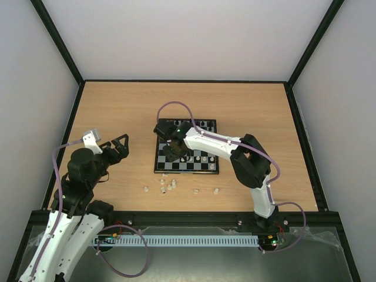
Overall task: Set up the chess pieces on the board
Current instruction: Place the chess piece on the chessboard.
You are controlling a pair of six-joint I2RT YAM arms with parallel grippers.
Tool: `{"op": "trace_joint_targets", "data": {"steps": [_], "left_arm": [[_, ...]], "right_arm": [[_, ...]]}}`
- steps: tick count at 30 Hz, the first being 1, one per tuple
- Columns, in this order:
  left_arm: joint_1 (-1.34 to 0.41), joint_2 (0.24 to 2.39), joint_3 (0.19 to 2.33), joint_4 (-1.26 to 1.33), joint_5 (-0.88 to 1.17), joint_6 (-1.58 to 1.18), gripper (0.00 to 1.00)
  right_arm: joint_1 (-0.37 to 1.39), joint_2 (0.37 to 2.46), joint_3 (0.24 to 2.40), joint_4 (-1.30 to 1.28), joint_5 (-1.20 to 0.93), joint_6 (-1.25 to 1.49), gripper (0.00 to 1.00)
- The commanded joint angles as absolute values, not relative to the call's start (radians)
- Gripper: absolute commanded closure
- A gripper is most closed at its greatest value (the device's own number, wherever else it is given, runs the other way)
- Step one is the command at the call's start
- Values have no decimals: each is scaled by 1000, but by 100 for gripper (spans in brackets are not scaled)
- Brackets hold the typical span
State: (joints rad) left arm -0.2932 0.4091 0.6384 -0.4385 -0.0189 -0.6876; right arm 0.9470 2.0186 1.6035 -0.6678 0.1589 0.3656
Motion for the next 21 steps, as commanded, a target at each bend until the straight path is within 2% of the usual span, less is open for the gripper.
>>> {"op": "trace_joint_targets", "data": {"steps": [1, 17, 21], "left_arm": [[-288, 416, 628, -413, -9, -683, 1], [-288, 426, 613, -397, -8, -686, 1], [-287, 428, 615, -396, -8, -684, 0]], "right_arm": [[943, 2045, 1587, -704, 140, 352, 95], [943, 2080, 1559, -681, 102, 347, 95], [943, 2079, 1557, -679, 101, 348, 88]]}}
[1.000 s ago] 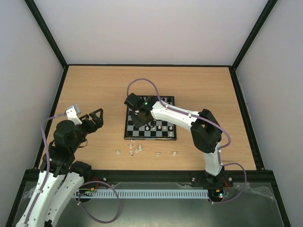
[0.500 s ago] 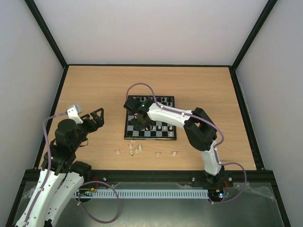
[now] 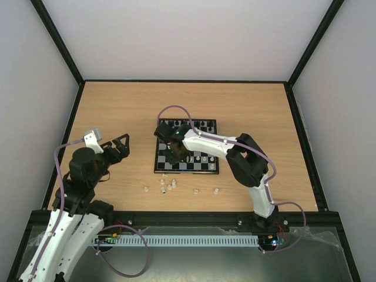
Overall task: Set up the chess pieces on the board
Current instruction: Place the chess piece on the chessboard, then pick up the chess piece at the center of the board.
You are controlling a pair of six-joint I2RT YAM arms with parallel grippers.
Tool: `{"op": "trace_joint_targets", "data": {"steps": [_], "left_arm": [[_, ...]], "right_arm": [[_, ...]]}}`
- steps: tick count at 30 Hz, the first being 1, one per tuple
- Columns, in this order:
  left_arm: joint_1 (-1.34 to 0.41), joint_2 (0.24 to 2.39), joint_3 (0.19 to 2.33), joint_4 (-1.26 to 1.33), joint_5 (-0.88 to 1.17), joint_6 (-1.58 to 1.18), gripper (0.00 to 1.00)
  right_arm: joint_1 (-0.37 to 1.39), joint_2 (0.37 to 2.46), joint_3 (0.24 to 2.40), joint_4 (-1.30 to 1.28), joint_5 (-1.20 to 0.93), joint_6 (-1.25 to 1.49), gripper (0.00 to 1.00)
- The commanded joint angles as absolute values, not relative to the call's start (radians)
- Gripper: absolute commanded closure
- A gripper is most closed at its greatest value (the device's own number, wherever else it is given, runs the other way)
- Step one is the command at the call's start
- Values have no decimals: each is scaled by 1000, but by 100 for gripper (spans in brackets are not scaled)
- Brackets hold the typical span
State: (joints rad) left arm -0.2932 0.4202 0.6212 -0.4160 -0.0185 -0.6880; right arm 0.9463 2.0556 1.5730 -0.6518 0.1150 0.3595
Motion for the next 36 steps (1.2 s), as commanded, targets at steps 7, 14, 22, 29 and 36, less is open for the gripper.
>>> {"op": "trace_joint_targets", "data": {"steps": [7, 14, 22, 29, 36], "left_arm": [[-288, 435, 620, -391, -7, -685, 1], [-288, 434, 623, -390, -3, -686, 1], [-287, 429, 629, -397, -2, -687, 1], [-287, 422, 637, -407, 0, -684, 1], [-288, 409, 635, -417, 0, -687, 1]], "right_arm": [[945, 2040, 1568, -678, 86, 347, 73], [974, 1962, 1565, -682, 77, 353, 72], [1037, 1889, 1527, -690, 98, 379, 71], [1091, 1866, 1460, -644, 63, 403, 72], [1141, 1903, 1452, -609, 37, 411, 73]]}}
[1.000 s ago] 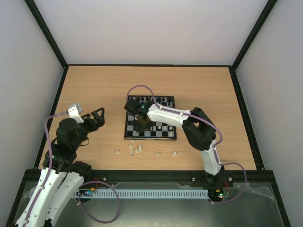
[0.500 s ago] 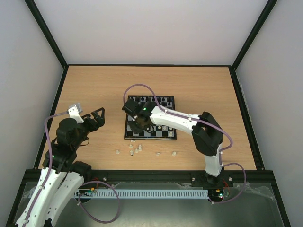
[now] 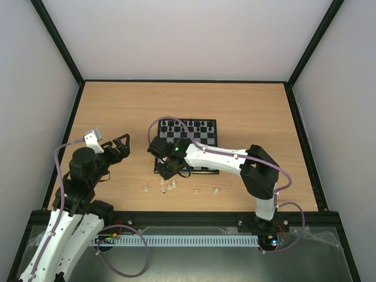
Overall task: Set up the chess pieces on the board
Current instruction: Pick up the chess piece at the center of the board.
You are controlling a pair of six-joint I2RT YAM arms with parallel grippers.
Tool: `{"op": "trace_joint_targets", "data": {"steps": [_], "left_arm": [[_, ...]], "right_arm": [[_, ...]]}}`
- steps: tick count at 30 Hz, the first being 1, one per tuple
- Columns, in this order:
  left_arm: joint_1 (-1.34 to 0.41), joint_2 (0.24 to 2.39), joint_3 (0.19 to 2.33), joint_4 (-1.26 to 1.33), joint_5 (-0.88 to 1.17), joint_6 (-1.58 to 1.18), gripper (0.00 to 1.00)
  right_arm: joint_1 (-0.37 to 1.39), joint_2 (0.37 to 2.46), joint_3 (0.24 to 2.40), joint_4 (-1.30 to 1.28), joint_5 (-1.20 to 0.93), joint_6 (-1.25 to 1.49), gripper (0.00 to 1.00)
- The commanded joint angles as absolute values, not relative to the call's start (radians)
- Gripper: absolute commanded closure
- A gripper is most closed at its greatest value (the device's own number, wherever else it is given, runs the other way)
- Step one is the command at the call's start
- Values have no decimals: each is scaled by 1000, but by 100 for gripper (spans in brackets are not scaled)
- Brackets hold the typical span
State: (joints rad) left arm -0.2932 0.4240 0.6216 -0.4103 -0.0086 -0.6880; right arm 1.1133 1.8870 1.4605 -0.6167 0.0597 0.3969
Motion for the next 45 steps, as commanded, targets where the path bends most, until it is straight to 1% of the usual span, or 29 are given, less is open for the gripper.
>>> {"op": "trace_joint_targets", "data": {"steps": [1, 5, 8, 11, 25, 31, 38, 40, 45], "left_arm": [[-287, 406, 634, -418, -1, -687, 1], [-287, 399, 634, -424, -5, -689, 0], [-288, 397, 634, -426, -5, -689, 1], [-288, 396, 632, -427, -5, -691, 0], [-288, 388, 628, -429, -5, -693, 1], [-288, 382, 629, -431, -5, -694, 1], [-288, 380, 630, -433, -5, -692, 1], [-288, 380, 629, -433, -5, -693, 1], [-288, 379, 630, -434, -5, -692, 0]], "right_arm": [[1146, 1909, 1455, -608, 38, 411, 73], [1165, 1934, 1471, -606, 31, 411, 72], [1183, 1964, 1495, -613, 34, 410, 67], [1193, 1992, 1510, -618, 46, 413, 65], [1196, 2062, 1556, -634, 84, 420, 65], [1195, 2081, 1567, -643, 94, 424, 66], [1195, 2093, 1569, -654, 106, 431, 71], [1195, 2093, 1566, -655, 106, 431, 74], [1195, 2089, 1565, -658, 108, 431, 75]]}}
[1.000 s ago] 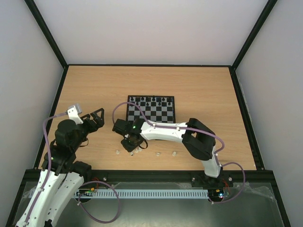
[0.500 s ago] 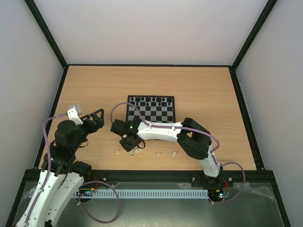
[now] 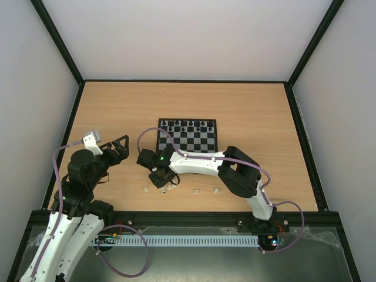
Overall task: Set up the chess pieces on the board
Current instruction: Pick up the chess piece at the center of the board, then place the chess piece on the chessboard.
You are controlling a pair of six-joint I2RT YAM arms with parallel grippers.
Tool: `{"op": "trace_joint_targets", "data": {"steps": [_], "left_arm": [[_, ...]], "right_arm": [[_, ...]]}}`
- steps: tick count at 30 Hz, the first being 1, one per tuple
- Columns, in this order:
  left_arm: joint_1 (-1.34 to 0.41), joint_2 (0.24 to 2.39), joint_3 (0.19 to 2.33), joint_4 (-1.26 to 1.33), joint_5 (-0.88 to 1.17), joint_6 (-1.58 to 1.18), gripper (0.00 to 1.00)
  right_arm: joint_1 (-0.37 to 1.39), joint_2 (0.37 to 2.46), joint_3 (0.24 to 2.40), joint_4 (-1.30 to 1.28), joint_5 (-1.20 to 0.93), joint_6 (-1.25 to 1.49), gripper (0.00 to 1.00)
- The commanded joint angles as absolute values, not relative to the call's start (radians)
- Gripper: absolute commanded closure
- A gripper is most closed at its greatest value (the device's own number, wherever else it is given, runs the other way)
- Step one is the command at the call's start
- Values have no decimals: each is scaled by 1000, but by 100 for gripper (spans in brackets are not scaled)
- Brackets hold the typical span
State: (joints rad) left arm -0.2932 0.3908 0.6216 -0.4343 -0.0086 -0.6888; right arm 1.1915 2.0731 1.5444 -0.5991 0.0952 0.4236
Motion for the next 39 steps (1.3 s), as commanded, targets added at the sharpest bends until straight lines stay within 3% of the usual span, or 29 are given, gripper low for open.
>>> {"op": "trace_joint_targets", "data": {"steps": [1, 10, 39], "left_arm": [[-288, 379, 629, -434, -5, -692, 0], [-288, 379, 631, -434, -4, -695, 0], [-288, 377, 702, -440, -13, -689, 1]], "right_arm": [[1195, 2089, 1566, -658, 110, 431, 77], [1195, 2080, 1577, -653, 112, 430, 87], [1068, 2153, 1755, -730, 128, 365, 88]]}}
